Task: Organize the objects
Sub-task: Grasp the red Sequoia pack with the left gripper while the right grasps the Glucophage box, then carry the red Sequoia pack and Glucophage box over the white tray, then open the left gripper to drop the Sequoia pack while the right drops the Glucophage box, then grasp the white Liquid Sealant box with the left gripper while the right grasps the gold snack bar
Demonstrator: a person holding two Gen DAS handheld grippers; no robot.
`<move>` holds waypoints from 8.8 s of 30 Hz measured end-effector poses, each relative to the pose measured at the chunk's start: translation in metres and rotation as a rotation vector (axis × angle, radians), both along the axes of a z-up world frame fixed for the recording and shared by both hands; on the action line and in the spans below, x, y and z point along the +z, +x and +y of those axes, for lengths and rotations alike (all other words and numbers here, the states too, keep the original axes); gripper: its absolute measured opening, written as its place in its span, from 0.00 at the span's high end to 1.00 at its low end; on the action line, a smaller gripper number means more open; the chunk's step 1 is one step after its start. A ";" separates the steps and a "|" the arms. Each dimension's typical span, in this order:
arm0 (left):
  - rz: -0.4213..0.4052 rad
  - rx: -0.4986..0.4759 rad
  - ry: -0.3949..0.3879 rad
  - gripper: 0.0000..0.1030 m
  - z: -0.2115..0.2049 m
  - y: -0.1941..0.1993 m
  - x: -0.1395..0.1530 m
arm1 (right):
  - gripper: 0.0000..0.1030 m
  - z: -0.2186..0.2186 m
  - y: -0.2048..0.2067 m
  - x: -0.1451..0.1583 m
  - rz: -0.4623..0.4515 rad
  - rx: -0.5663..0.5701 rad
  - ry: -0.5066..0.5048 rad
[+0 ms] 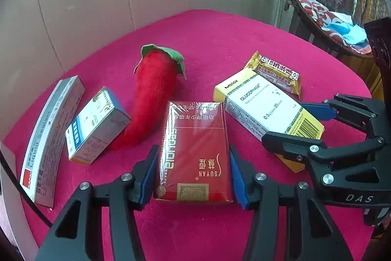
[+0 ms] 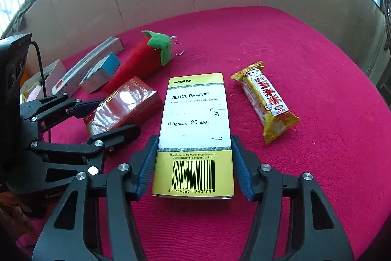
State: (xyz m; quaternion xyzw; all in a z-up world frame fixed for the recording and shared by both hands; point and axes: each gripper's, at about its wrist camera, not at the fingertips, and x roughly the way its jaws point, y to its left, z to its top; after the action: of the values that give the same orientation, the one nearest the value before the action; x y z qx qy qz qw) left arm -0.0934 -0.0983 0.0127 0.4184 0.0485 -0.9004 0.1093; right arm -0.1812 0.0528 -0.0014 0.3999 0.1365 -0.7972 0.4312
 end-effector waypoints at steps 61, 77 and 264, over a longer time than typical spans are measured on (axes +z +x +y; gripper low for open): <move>0.411 0.464 -0.205 0.48 0.018 0.188 0.047 | 0.44 0.034 0.111 0.046 0.431 -0.078 -0.267; 0.438 0.499 -0.243 0.48 0.016 0.228 0.052 | 0.44 0.006 0.157 0.039 0.436 0.044 -0.236; -0.187 0.406 -0.037 0.11 -0.126 0.034 0.041 | 0.39 -0.012 -0.066 -0.006 0.037 -0.075 0.044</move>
State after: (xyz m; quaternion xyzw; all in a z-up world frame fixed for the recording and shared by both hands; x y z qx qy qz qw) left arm -0.0596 -0.2239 0.0536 0.4795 0.1049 -0.8179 0.3001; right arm -0.2475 0.0410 -0.0075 0.3991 0.1467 -0.8170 0.3895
